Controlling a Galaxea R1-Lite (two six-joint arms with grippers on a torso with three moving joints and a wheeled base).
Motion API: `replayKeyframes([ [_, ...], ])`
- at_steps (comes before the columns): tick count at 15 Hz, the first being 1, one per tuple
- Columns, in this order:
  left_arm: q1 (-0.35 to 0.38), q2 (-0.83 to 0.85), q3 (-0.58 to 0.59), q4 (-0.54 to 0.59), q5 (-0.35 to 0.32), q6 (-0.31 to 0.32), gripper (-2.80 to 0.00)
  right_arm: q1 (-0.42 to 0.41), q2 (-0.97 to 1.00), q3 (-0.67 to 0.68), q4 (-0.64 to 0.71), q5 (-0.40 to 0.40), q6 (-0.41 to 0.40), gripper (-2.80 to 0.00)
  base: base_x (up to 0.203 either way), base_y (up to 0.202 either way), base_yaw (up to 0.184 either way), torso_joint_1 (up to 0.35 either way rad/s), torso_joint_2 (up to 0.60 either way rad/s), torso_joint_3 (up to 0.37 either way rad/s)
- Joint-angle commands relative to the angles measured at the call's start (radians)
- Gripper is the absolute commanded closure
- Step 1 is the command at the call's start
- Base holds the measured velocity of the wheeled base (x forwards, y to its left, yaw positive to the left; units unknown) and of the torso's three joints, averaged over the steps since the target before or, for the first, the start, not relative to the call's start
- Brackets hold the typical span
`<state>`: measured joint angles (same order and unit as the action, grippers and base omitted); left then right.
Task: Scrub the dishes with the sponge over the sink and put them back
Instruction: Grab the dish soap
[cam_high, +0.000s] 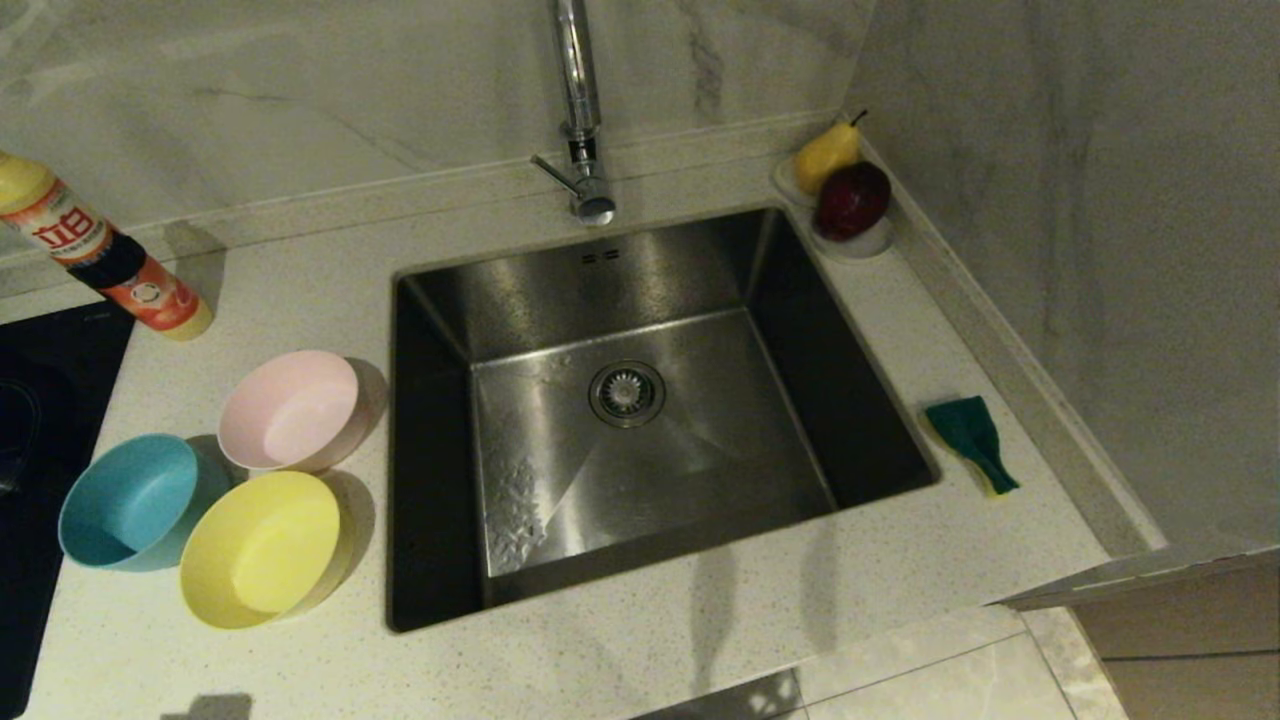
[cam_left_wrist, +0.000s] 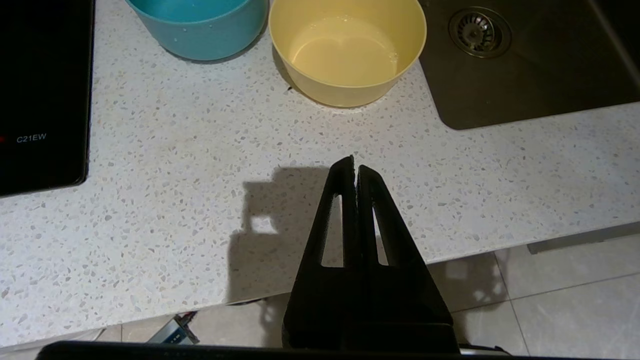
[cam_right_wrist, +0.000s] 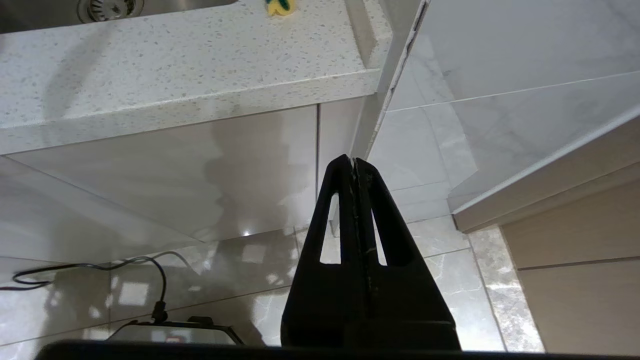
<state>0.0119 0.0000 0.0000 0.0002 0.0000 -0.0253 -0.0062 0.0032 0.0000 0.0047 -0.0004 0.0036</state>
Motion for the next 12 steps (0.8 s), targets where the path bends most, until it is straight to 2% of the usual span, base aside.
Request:
replayKeyframes([
  [1, 0.002, 0.002, 0.002, 0.000, 0.000, -0.001, 0.00, 0.000, -0.002, 0.000, 0.000, -0.001, -0.001, 0.00, 0.000, 0.000, 0.000, 0.000, 0.00, 0.000],
  [12, 0.000, 0.002, 0.002, 0.000, 0.000, -0.002, 0.00, 0.000, -0.002, 0.000, 0.000, -0.001, -0.001, 0.00, 0.000, 0.000, 0.000, 0.000, 0.00, 0.000],
])
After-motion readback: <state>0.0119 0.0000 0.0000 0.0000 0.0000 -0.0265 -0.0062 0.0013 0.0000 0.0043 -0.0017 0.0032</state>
